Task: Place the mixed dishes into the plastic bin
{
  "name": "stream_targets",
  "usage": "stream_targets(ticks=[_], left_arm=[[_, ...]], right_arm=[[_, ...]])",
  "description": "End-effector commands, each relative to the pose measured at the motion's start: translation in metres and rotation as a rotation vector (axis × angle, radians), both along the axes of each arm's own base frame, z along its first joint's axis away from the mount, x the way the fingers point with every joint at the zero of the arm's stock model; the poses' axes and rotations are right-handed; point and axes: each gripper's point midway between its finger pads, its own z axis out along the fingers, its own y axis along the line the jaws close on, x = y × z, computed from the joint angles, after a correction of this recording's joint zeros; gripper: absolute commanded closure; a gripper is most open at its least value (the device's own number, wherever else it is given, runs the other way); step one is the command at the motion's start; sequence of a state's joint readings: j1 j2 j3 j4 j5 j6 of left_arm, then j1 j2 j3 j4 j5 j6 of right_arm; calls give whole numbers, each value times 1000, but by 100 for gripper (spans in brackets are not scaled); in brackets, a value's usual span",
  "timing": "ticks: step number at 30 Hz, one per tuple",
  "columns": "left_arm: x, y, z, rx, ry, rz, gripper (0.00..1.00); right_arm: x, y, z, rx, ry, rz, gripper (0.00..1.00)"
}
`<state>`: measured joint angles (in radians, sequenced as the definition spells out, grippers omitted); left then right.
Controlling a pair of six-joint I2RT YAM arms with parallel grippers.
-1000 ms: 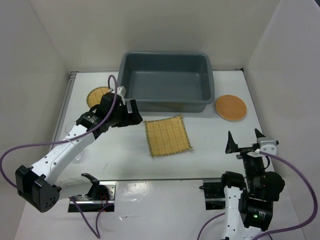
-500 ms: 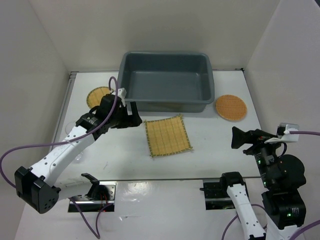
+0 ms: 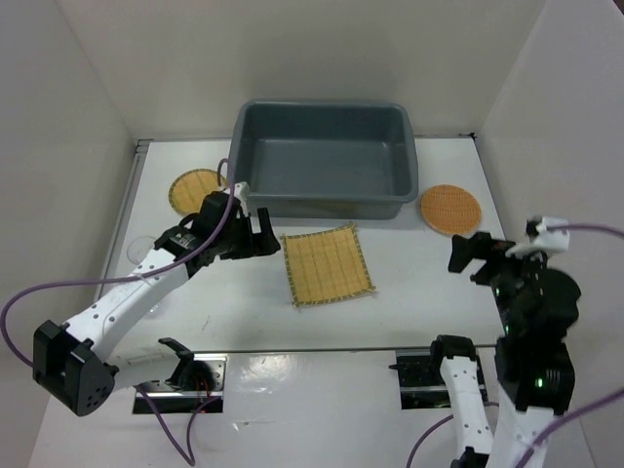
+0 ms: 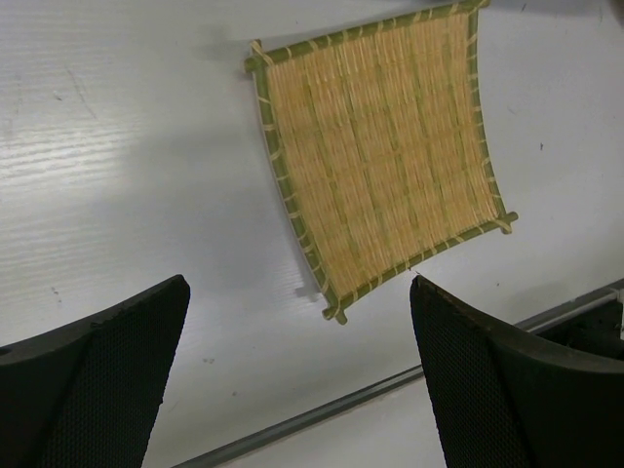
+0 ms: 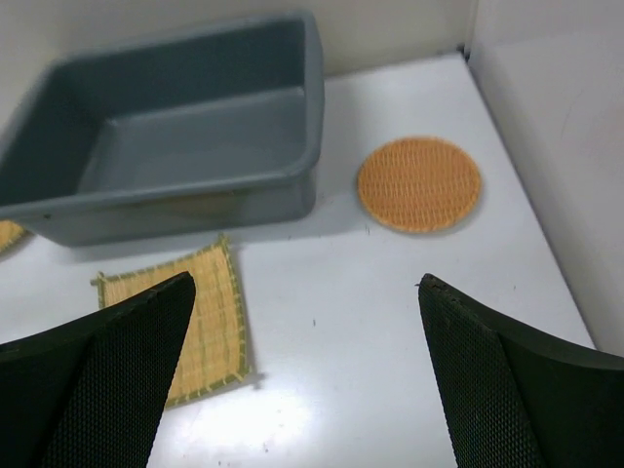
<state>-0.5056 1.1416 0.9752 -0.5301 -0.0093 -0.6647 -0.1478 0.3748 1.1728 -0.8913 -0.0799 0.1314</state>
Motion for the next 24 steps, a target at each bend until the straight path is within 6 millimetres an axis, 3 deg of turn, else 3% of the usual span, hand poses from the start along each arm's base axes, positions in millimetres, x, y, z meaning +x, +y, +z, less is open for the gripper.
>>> stream_targets(ticks=[1,4,12,14,16,19,22,24], left_arm=[[-5,-22,-18,-56,82,-66,0],[-10,-36,-33,-51,142,-115,0],[-18,-51,-59,-126,214,-79,0],[-16,-53,-66,-129,238,-61,0],[-16,-53,-69,-118,242,-50,0],[-18,-52,-73,-118,254,-42,0],[-20,-56,-75,-154,257,-77,0],[-26,-56,-82,-172,271,-112,0]], right_arm=[[51,-9,-35,18,224,-1,0],[68,4,-51,17,307,93,0],[60,9,-43,15,268,116,0],[60,26,-44,8,262,223,2],[71,57,-61,-5,329,466,2],[100,55,-97,56,479,482,2],[102,70,-108,66,525,579,2],[101,92,-116,62,568,670,2]])
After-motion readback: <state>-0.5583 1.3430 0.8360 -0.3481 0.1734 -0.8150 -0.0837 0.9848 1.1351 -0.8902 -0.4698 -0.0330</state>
